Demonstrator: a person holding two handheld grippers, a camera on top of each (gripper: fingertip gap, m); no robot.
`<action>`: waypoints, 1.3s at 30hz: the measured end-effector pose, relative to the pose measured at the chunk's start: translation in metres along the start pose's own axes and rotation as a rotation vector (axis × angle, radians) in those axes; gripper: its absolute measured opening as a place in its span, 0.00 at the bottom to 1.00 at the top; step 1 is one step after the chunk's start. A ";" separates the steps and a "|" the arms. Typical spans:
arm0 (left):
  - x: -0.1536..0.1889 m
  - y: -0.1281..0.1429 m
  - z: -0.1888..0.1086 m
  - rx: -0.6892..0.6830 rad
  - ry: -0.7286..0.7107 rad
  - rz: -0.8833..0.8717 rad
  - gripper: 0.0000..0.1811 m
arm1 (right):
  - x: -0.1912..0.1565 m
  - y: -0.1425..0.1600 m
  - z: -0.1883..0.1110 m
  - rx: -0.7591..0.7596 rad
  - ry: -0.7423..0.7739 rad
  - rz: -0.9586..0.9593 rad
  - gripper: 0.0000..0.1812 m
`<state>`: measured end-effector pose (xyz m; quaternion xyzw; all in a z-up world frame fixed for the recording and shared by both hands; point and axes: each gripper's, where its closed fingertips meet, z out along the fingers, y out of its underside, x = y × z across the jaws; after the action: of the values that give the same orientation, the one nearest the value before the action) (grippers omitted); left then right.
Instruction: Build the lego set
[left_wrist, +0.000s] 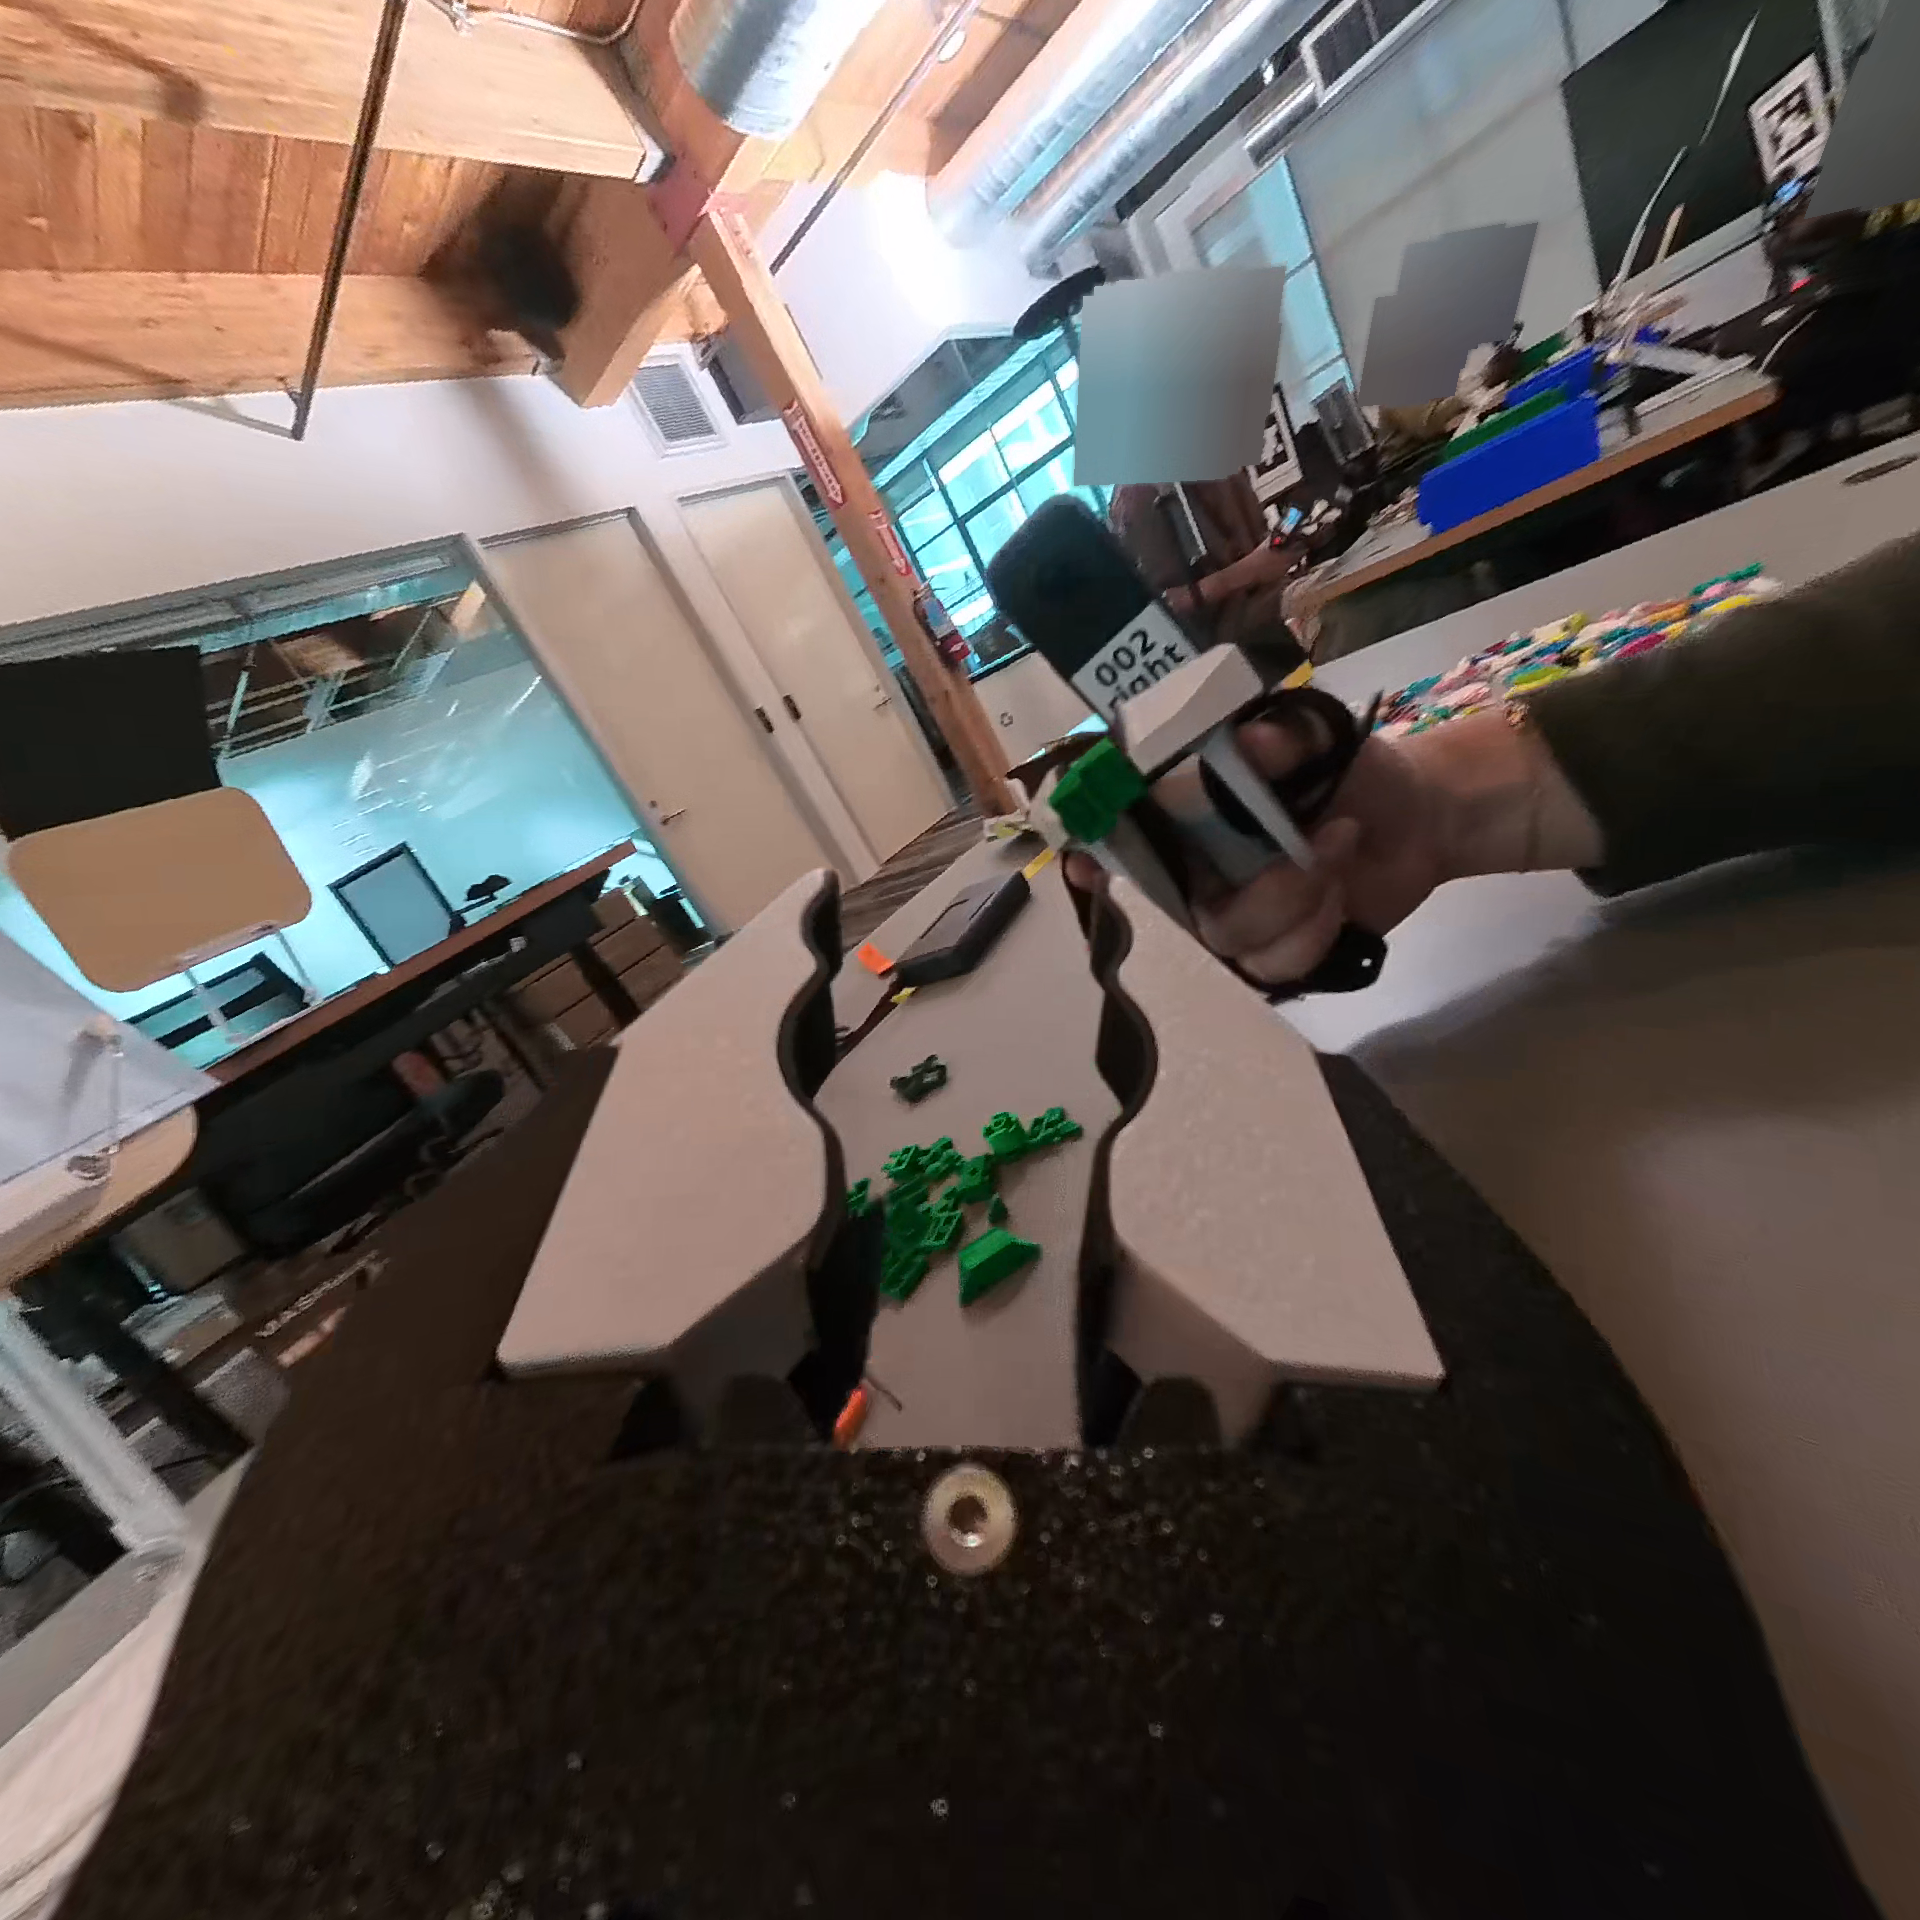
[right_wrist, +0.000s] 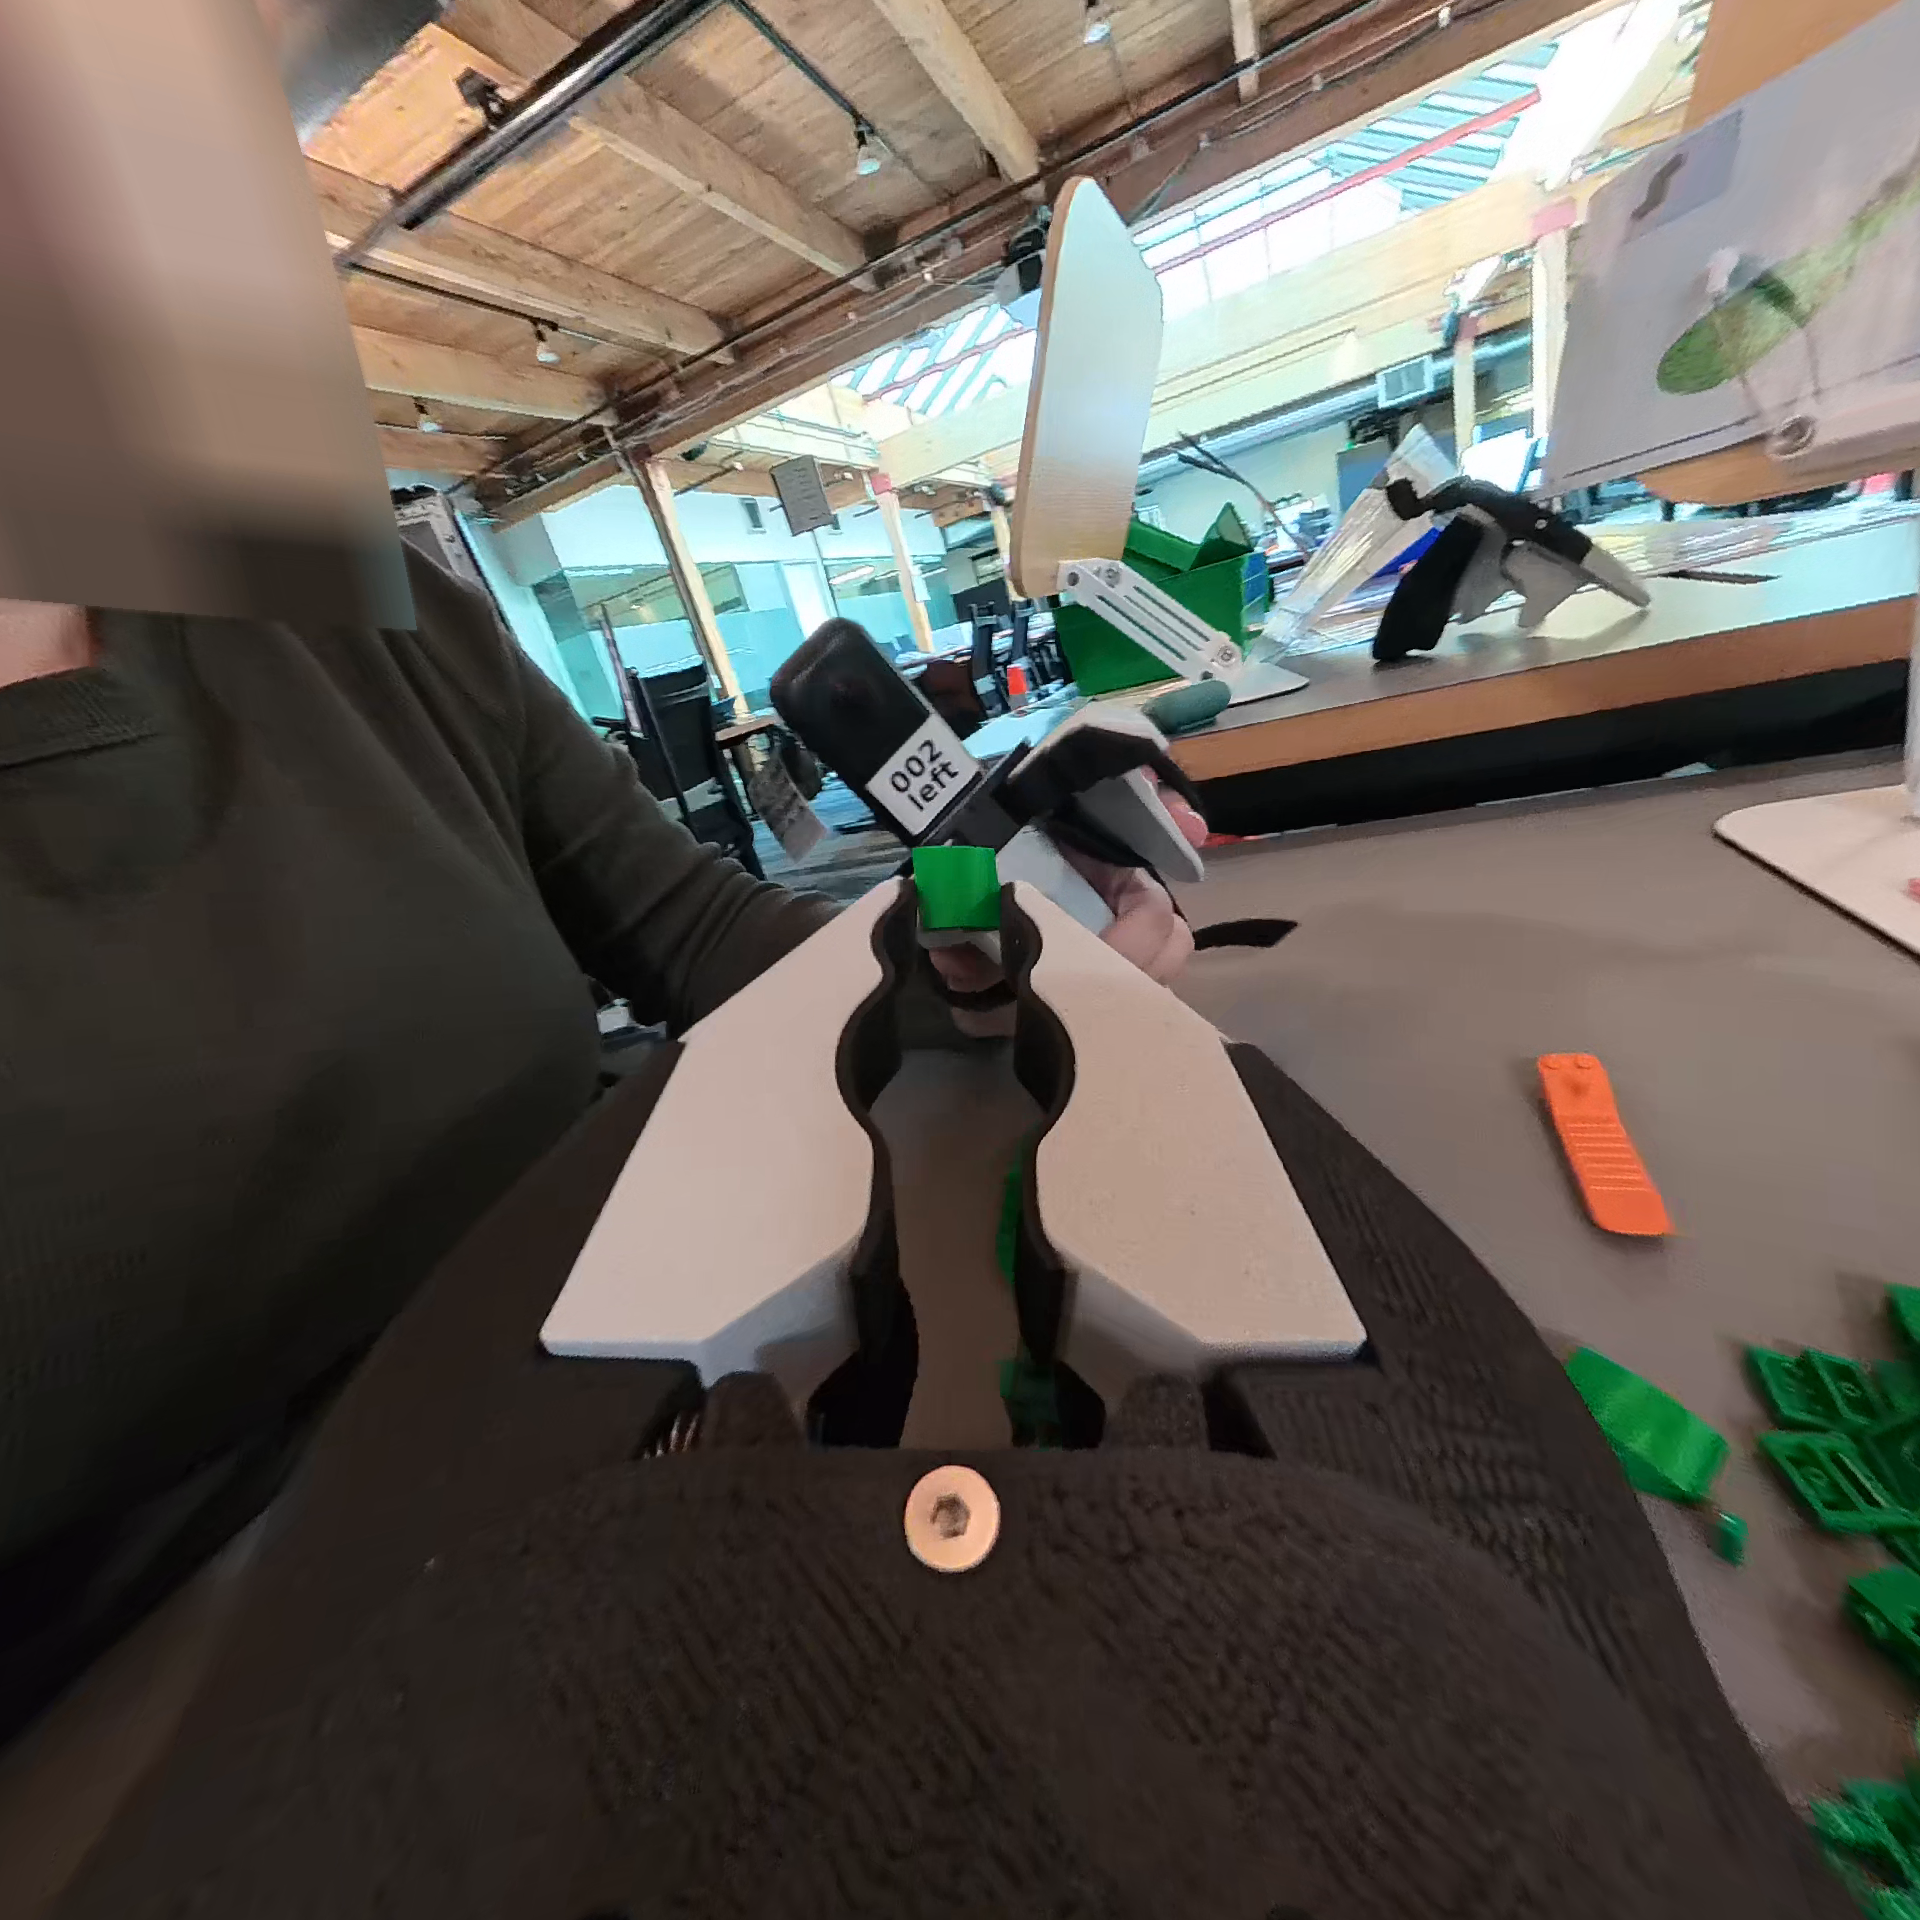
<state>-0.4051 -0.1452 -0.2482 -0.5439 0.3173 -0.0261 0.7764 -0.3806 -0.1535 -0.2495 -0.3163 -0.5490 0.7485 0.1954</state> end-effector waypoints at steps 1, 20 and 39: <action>0.002 -0.003 0.001 0.014 0.013 -0.022 0.25 | -0.001 0.001 0.001 0.000 -0.009 0.006 0.07; 0.044 -0.010 0.009 0.016 0.191 0.023 0.10 | -0.013 0.011 0.004 -0.042 -0.119 0.088 0.08; 0.008 0.057 0.010 -0.471 -0.077 0.664 0.00 | 0.056 0.031 -0.006 -0.299 0.383 0.069 0.12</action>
<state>-0.4109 -0.1165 -0.2984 -0.5753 0.4438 0.3197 0.6082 -0.4148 -0.1234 -0.2943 -0.4966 -0.5955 0.5914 0.2212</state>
